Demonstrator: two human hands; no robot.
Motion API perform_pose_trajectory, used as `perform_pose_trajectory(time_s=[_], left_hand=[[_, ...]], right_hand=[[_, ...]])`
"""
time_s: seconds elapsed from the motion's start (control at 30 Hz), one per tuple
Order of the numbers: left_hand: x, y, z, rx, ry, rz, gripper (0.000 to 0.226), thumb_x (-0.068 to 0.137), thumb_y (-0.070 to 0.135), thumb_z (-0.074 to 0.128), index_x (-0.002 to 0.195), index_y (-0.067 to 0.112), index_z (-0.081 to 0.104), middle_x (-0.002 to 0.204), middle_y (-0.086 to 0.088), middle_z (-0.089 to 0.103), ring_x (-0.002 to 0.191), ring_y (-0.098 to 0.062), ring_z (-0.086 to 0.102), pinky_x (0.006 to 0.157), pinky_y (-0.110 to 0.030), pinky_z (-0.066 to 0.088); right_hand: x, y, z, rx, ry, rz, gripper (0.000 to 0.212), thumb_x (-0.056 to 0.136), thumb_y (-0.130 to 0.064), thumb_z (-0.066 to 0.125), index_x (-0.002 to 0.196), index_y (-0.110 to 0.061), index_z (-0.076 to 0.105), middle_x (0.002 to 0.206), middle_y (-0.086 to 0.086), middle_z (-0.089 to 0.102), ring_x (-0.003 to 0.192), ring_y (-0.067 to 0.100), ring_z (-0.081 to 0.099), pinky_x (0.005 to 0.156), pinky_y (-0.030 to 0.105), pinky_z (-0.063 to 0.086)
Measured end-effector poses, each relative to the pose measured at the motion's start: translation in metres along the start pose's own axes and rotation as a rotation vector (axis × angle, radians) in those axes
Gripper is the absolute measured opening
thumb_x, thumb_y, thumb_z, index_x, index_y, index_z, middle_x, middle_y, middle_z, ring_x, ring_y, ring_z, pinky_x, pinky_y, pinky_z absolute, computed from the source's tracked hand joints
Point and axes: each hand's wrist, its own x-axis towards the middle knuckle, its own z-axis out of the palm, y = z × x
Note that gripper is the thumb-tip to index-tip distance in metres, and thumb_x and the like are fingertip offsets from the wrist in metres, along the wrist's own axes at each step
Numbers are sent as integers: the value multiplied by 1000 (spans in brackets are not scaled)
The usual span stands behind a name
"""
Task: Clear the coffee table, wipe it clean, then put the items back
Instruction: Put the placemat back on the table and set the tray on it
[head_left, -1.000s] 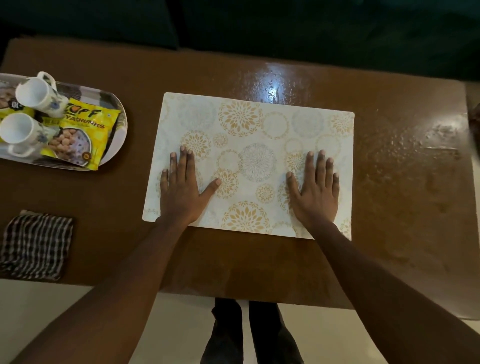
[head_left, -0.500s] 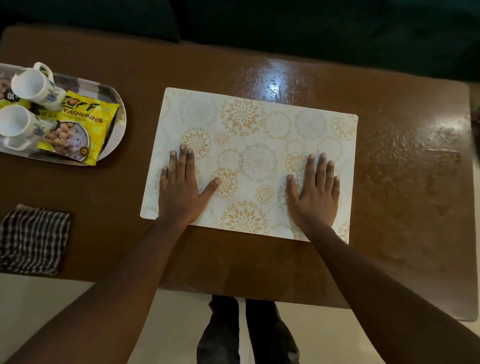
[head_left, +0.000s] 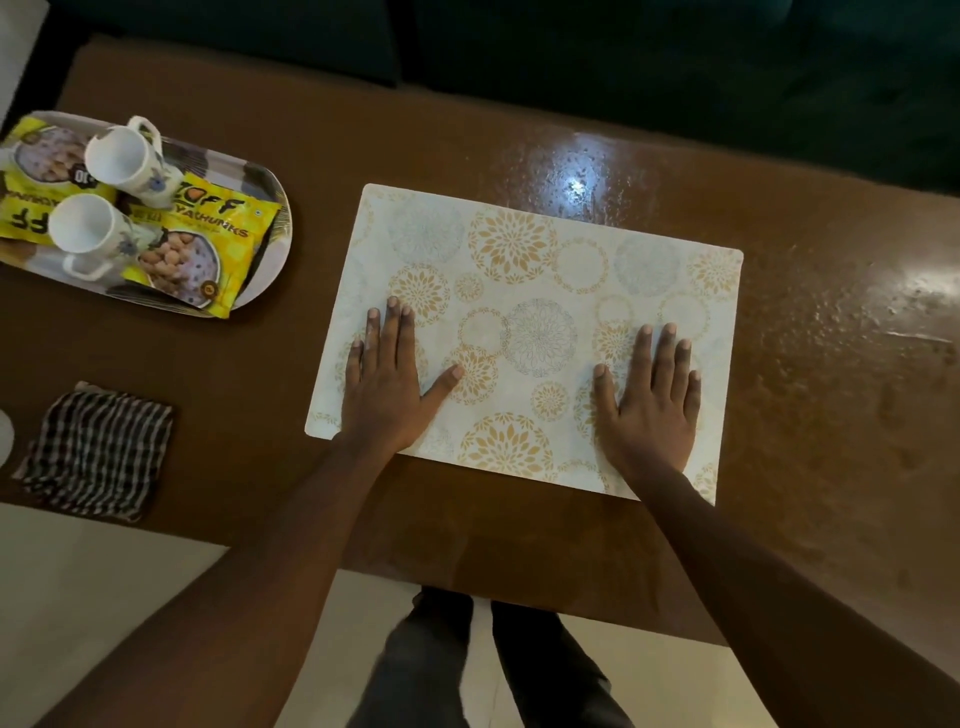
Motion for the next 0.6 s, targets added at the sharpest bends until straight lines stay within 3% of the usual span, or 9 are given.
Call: perform_pose_trajectory(time_s=[0.13, 0.3, 0.47, 0.6], left_hand=[[1, 2, -11, -65, -27, 1, 97, 86, 76, 30, 155, 19, -8, 162, 1, -16, 149, -18, -15, 118, -42, -3], [1, -3, -25, -218, 146, -47, 70, 96, 53, 46, 152, 16, 25, 161, -1, 20, 149, -19, 14, 118, -43, 14], [0, -32, -39, -292, 345, -72, 44, 95, 34, 55, 134, 14, 52, 141, -4, 52, 136, -21, 41, 110, -44, 27], [-4, -65, -57, -293, 430, -92, 28, 94, 28, 57, 120, 19, 60, 124, 2, 61, 120, -19, 52, 104, -41, 30]], right_hand=[[3, -5, -4, 58, -25, 11, 75, 99, -64, 16, 160, -24, -3, 167, -1, -10, 153, 17, -14, 124, 41, -7], [-4, -48, -6, 203, -14, -28, 66, 102, -49, 27, 160, -19, 12, 167, -3, 7, 153, 12, -4, 122, 35, 0], [-3, -127, 2, 292, -22, -101, 61, 104, -45, 40, 156, -18, 26, 163, 1, 27, 152, 18, 14, 121, 39, 15], [-3, -201, 7, 405, -49, -111, 55, 101, -43, 43, 151, -20, 35, 151, 1, 44, 141, 20, 35, 113, 39, 30]])
